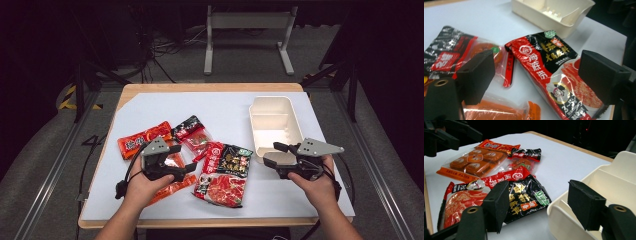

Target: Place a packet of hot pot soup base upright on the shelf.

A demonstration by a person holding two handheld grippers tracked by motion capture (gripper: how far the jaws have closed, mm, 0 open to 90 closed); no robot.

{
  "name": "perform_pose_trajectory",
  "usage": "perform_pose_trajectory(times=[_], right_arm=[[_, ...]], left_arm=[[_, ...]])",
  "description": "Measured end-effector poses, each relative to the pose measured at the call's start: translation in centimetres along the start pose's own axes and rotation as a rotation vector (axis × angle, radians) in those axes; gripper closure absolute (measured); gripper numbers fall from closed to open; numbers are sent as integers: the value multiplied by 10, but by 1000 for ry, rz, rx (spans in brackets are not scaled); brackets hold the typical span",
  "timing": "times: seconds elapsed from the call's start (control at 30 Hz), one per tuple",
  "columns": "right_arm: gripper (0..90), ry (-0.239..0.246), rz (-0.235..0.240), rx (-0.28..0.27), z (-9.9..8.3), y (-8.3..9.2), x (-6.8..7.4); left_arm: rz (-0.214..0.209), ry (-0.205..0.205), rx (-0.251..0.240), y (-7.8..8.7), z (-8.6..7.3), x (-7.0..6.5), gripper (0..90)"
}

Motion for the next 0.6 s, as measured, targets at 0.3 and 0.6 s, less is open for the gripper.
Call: perform_pose_trajectory(times=[0.3, 0.6], right_arm=[[315, -13, 14, 3, 0, -1, 2], [246, -11, 0, 35, -1, 0, 1]], left_arm=[[30, -32, -3, -9, 8, 8, 189], [17, -30, -32, -18, 25, 11, 194]])
Point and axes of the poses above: each handheld gripper's, and its own axes: y roughly backward along the jaws, z roughly out of its top, x roughly to its left, the point moved 6 cm from there along -y, roughly forward along the jaws, and after that the axes turned 9 degrees about x, right-handed, at the moved point
